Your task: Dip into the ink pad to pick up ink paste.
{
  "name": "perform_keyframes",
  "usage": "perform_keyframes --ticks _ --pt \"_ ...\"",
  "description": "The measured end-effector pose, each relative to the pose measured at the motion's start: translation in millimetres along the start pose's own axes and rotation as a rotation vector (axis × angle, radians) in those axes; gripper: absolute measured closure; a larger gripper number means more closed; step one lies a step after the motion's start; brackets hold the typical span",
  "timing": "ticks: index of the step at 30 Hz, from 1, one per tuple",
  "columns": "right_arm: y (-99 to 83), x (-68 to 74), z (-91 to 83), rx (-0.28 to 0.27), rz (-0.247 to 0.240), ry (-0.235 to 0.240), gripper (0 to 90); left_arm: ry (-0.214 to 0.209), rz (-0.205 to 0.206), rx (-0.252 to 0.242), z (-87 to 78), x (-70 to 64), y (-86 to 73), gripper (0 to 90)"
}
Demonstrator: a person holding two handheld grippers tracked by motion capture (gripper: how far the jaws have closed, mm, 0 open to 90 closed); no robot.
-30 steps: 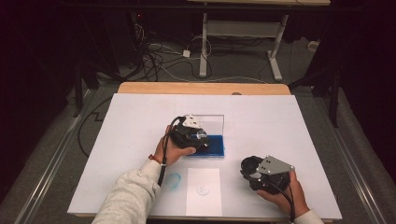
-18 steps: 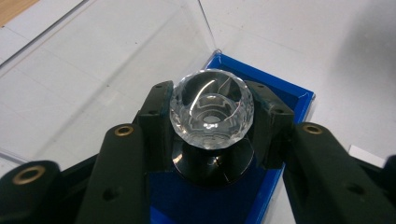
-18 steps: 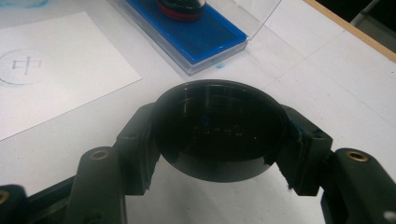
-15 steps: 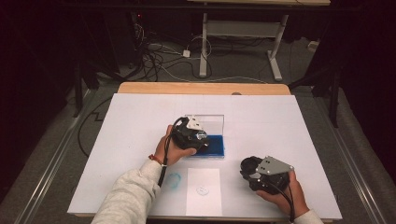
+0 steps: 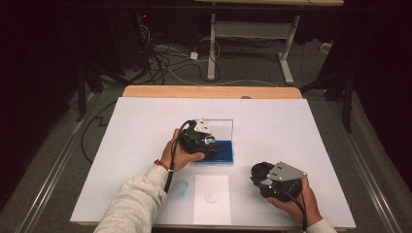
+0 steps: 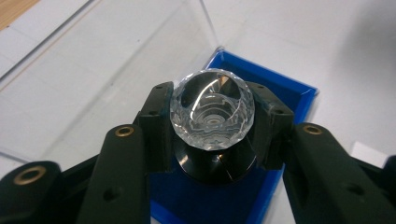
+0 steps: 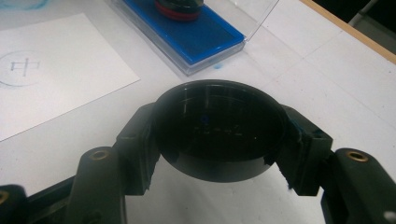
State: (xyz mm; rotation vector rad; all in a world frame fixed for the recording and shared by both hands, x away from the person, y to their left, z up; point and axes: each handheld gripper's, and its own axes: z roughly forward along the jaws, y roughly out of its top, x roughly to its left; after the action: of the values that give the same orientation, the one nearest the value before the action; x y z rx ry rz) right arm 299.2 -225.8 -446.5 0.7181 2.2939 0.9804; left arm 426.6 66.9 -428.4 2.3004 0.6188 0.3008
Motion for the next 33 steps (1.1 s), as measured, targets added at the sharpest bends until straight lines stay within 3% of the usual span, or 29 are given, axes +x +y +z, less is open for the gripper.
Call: perform_keyframes --ticks 11,18,26,33 --pt "0.1 -0.8 -1.2 -0.003 0.004 -0.006 38.7 0.015 0.045 -0.067 -50.0 -0.7 22.5 54.7" --pt "-0.2 -0.8 -0.3 0.002 0.006 -0.006 38.7 0.013 0.056 -0.062 -65.4 0.8 23.7 54.7" --pt "-0.3 -0.7 0.2 0.003 0.007 -0.007 38.7 0.0 0.053 -0.048 -62.6 1.5 19.0 54.7" --pt "-1.0 -0.4 1.1 0.01 0.006 -0.002 38.7 -0.014 0.042 -0.008 -39.4 1.3 4.0 54.7"
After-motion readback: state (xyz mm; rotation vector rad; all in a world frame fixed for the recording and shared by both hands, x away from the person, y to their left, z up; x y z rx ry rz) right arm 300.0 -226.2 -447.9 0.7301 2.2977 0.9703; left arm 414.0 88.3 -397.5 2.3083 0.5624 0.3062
